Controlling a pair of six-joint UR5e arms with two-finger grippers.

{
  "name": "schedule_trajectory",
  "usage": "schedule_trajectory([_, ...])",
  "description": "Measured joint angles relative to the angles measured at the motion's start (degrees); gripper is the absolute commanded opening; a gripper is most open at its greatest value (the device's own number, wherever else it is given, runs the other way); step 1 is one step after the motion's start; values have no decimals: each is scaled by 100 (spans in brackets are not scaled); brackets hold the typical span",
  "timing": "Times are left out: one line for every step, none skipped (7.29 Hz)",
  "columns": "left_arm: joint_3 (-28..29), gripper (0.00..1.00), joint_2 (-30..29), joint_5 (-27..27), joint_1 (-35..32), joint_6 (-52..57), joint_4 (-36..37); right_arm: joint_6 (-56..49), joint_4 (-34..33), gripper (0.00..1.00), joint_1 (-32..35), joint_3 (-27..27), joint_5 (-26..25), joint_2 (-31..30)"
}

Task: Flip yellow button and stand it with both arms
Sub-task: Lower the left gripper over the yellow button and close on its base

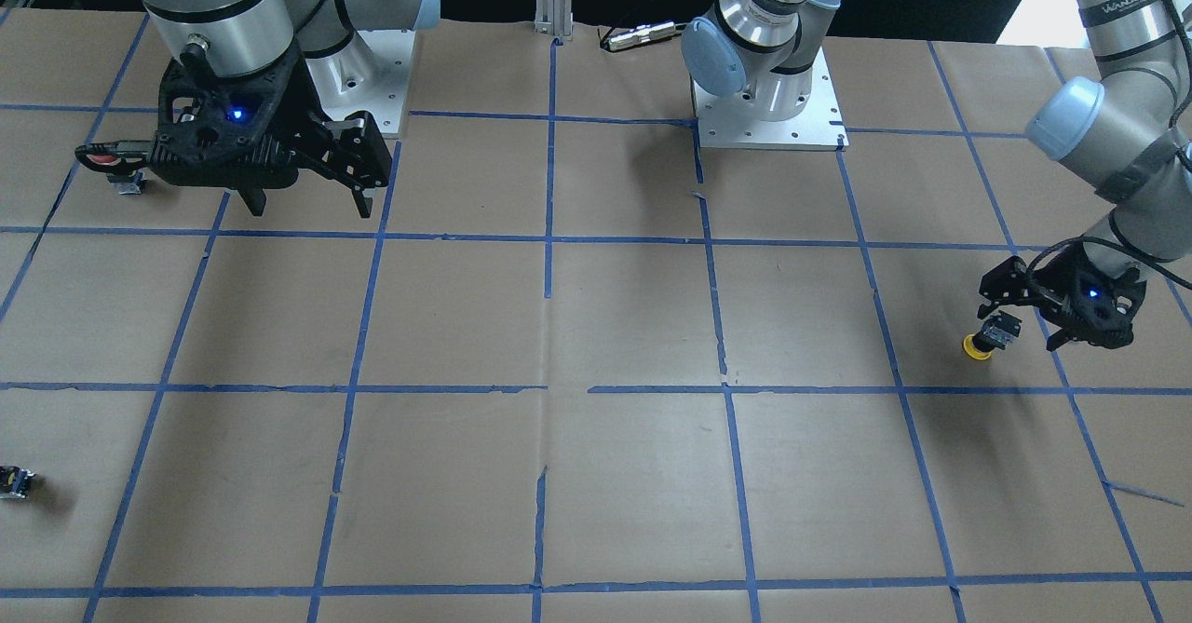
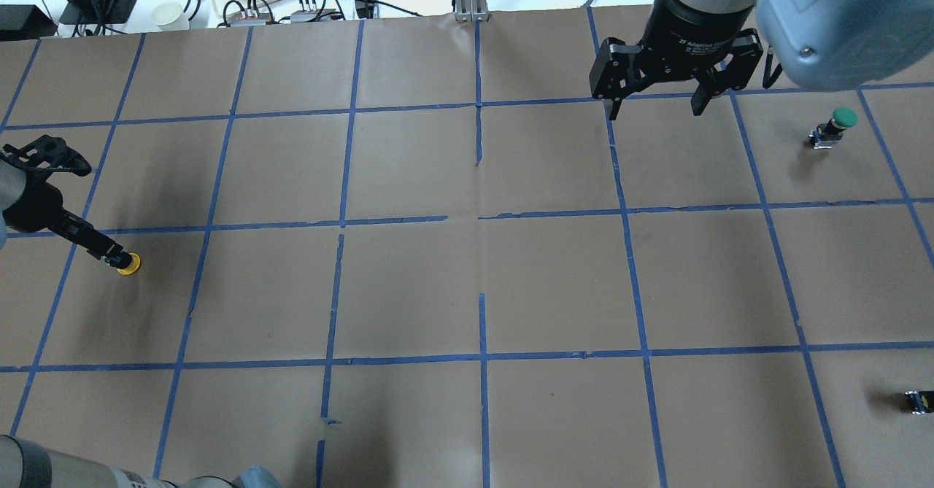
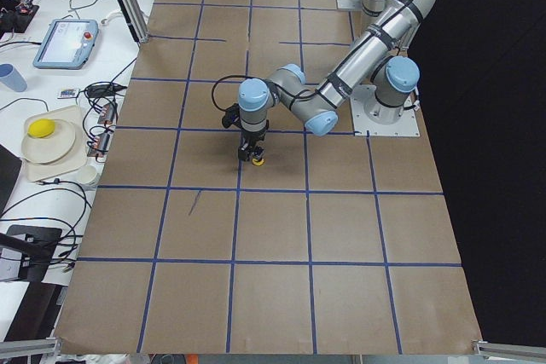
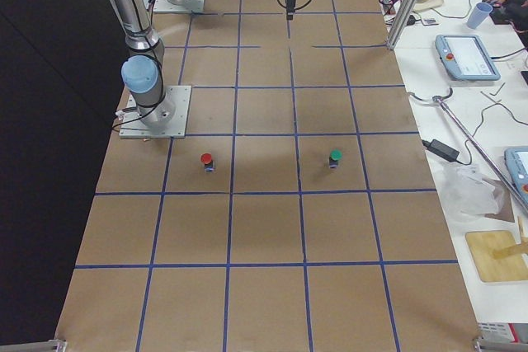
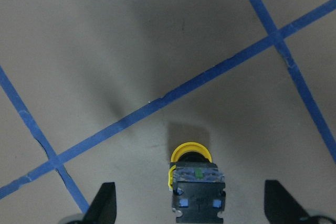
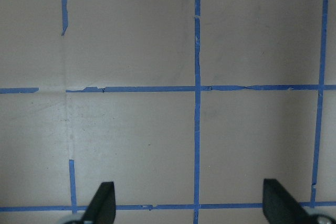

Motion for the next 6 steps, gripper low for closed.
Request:
schedule_trajectory([-49,91,-26,-3,3,-16,19,-2,-4,100,-4,0,-2,1])
schedule_trajectory([-69,80,-60,0,4,-31,25,-6,-11,100,-1,-1,-2,-5])
schedule_trajectory([-72,63,-105,9,5,-39,27,-9,-15,100,4,-5,0,-13])
schedule_trajectory([-69,40,-143,21,5,-62,40,-10,-16,100,6,-7,-2,-16])
schedule_trajectory([-68,18,-162,31,3,-94,100,-5,-19,100,17,-7,-1,-20])
schedule_trajectory([-68,6,-174,40,3,-111,184,1,-20,100,32,-8,4,-25])
